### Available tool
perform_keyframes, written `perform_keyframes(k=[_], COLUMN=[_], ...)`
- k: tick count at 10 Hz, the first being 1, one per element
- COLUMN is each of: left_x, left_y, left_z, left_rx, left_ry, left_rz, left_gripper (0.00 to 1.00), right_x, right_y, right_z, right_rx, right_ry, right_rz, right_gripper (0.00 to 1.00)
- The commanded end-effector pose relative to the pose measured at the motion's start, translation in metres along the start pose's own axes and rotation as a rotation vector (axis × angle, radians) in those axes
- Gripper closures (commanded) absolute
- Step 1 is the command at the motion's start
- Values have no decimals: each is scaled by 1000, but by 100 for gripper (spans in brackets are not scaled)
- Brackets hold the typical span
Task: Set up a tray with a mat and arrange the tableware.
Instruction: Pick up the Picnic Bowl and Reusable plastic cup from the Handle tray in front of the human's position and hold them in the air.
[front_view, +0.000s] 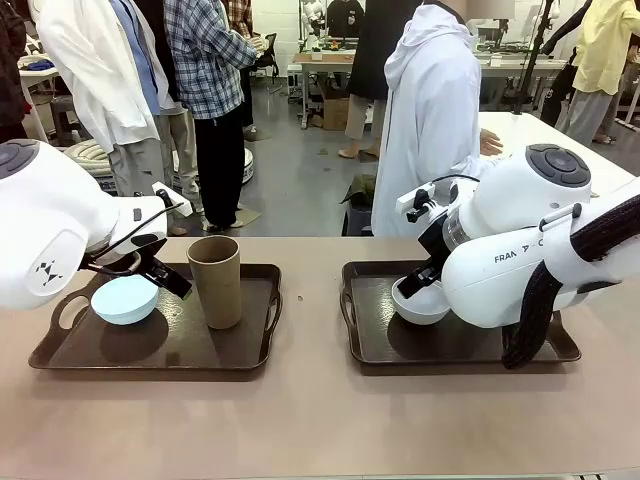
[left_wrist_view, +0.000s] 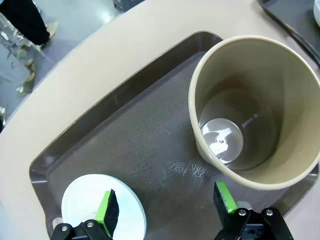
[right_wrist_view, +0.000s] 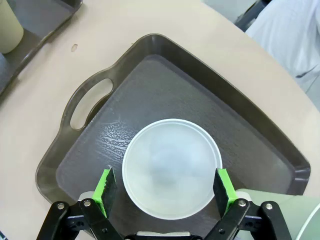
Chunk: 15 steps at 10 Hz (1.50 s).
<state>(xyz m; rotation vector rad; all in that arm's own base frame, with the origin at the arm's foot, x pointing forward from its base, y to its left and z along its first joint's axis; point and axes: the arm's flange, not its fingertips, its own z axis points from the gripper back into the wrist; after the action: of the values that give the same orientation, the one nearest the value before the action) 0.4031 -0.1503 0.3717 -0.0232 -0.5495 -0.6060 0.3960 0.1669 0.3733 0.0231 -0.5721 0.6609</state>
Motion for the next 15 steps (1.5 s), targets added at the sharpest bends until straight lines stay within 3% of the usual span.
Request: perform_keyframes(k=[1, 4, 5, 9, 11, 12, 14, 15], left_x=[0, 0, 0, -26, -49, -59, -72, -67], left_y=[0, 0, 0, -13, -23, -27, -11, 9], left_z=[0, 0, 0, 106, 152, 170, 187, 179], left_rx=[0, 0, 0, 100, -2, -64, -158, -198], left_ry=[0, 0, 0, 76, 207, 209, 164, 116], left_rz=[0, 0, 0, 5, 14, -9, 20, 77], left_gripper=[0, 0, 0, 0, 0, 0, 0, 0], right_x=[0, 0, 2, 2, -30, -49, -81, -90], right_y=[0, 0, 14, 52, 54, 55, 46, 13], right_z=[0, 0, 14, 99, 140, 160, 188, 195], right_rx=[0, 0, 29, -41, 24, 27, 32, 105], right_ry=[0, 0, -19, 172, 317, 337, 303, 222], right_rz=[0, 0, 40, -96, -190, -224, -245, -312], right_gripper=[0, 0, 0, 0, 0, 0, 0, 0])
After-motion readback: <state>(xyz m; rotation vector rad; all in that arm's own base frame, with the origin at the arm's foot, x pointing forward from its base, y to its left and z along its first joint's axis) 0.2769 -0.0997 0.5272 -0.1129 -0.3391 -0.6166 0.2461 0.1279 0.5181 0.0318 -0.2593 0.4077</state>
